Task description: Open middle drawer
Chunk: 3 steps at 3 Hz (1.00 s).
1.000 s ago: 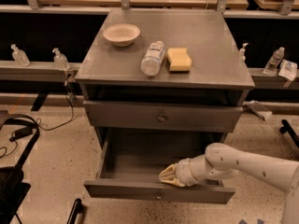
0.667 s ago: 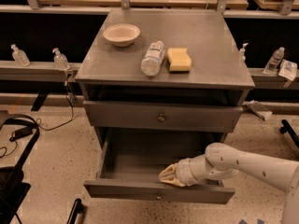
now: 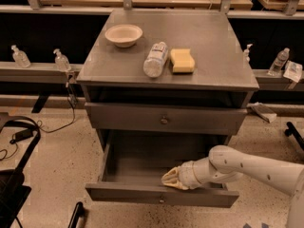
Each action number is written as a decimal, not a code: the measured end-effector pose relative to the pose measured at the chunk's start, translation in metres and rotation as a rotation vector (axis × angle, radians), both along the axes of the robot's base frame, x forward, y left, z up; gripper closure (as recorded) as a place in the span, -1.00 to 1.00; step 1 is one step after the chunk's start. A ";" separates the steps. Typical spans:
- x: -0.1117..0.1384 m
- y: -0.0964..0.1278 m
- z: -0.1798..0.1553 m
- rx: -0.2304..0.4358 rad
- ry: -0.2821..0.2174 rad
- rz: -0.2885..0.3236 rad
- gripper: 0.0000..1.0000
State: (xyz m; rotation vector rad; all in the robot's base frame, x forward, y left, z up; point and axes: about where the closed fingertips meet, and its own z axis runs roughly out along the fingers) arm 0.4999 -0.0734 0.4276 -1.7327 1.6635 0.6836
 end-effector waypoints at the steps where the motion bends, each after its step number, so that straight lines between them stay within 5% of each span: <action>1: 0.000 0.000 0.000 0.000 0.000 0.000 1.00; 2: 0.000 0.000 0.000 0.000 0.000 0.000 1.00; 3: 0.017 0.000 0.005 0.076 0.005 -0.046 0.71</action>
Offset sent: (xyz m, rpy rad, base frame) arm 0.2415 -0.0638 0.0757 0.8269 0.0699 -0.5671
